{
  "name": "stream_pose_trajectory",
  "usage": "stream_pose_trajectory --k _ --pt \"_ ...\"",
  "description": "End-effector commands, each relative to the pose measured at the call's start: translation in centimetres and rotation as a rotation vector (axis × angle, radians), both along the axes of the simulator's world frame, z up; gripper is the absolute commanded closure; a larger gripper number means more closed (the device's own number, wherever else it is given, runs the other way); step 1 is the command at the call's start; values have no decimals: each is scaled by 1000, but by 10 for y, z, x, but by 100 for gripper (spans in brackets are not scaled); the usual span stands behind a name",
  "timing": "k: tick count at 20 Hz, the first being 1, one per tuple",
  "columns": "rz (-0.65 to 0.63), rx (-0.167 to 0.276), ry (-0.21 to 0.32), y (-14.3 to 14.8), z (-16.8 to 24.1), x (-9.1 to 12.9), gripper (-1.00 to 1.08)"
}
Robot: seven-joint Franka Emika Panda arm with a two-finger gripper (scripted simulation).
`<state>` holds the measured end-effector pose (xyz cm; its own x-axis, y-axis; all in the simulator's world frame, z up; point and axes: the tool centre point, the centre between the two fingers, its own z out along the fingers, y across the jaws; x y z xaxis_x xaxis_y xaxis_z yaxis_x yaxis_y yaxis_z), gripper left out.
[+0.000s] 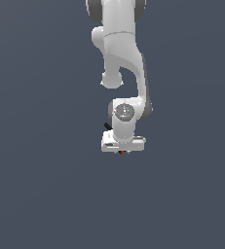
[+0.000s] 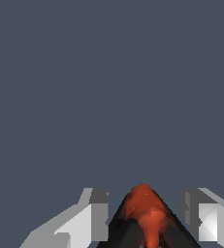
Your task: Pick up the object and move it to a goal position.
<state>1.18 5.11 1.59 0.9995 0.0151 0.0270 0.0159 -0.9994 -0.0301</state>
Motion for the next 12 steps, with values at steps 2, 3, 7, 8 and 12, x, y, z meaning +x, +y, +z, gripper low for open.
stream_pose_trajectory --k 2,3,7,8,12 --pt "0 0 0 0 0 0 108" --pt "0 0 0 0 0 0 108" --pt "0 0 -1 0 1 1 108" --pt "0 0 -1 0 1 2 108" --pt "0 0 -1 1 1 8 108"
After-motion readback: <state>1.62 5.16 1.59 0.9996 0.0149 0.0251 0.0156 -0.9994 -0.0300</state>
